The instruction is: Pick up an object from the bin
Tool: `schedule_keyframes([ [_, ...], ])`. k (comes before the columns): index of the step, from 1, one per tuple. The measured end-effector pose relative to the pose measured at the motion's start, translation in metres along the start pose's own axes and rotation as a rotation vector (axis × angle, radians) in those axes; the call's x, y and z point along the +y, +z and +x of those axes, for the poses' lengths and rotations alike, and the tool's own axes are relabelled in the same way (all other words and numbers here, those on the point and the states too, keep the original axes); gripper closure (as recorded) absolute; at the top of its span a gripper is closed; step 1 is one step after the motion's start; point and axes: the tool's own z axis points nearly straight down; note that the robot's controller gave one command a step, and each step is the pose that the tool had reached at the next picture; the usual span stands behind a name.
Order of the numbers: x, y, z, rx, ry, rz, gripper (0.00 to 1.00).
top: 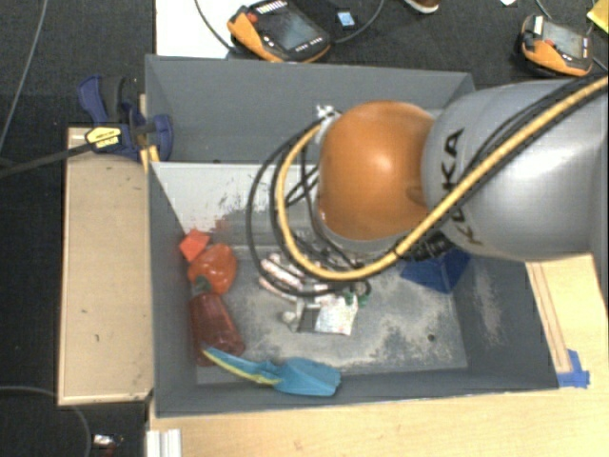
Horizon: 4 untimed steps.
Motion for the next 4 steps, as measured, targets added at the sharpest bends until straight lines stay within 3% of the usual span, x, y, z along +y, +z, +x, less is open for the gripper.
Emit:
schedule_keyframes([
  [1,-0.001,-0.005,-0.002,-0.008,0.007,-0.001,0.00],
  [2,-0.081,0.134,-0.029,-0.009,0.038,-0.002,0.00],
  [3,-0.060,0.136,-0.008,-0.017,0.117,-0.007,0.00],
  [4,-0.083,0.136,-0.025,-0.013,0.056,-0.001,0.00],
])
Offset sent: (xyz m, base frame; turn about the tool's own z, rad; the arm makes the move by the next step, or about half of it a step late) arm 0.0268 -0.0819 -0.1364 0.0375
